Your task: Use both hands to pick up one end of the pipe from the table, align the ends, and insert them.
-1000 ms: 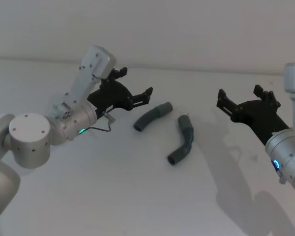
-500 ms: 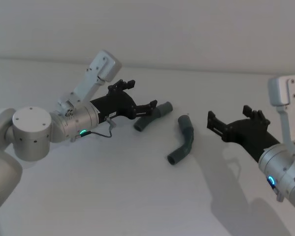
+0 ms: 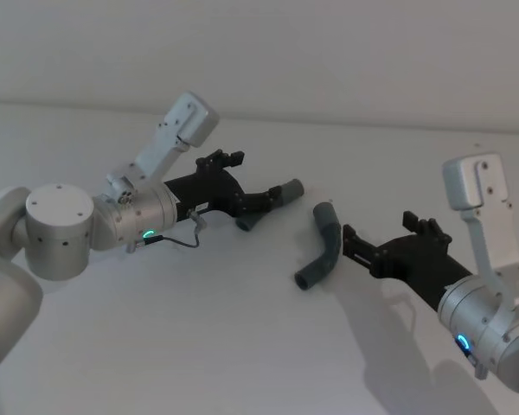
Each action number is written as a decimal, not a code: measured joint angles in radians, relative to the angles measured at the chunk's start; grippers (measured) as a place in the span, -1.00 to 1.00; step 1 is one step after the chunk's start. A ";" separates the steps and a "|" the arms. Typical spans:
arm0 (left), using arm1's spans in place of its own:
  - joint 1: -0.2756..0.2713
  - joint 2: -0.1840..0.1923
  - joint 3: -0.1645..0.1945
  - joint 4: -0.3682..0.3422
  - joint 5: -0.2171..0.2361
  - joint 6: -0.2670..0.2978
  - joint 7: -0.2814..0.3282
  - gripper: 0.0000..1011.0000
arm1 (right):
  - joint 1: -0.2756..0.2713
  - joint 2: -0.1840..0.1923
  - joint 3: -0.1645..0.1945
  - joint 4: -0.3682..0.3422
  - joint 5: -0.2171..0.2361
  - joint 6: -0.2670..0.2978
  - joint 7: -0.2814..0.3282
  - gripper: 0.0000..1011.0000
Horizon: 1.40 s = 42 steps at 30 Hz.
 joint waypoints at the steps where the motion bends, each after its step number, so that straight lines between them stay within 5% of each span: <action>1: -0.004 -0.003 0.003 0.005 -0.002 0.001 -0.006 0.98 | -0.001 0.000 -0.002 -0.001 0.000 0.002 0.002 0.99; 22: -0.030 -0.032 0.033 0.074 -0.023 0.002 -0.043 0.98 | -0.010 -0.012 -0.015 0.027 -0.031 -0.014 0.011 0.99; 42: -0.006 -0.018 0.018 0.065 -0.012 0.014 -0.018 0.98 | 0.043 -0.047 -0.042 0.103 -0.058 -0.026 0.028 0.99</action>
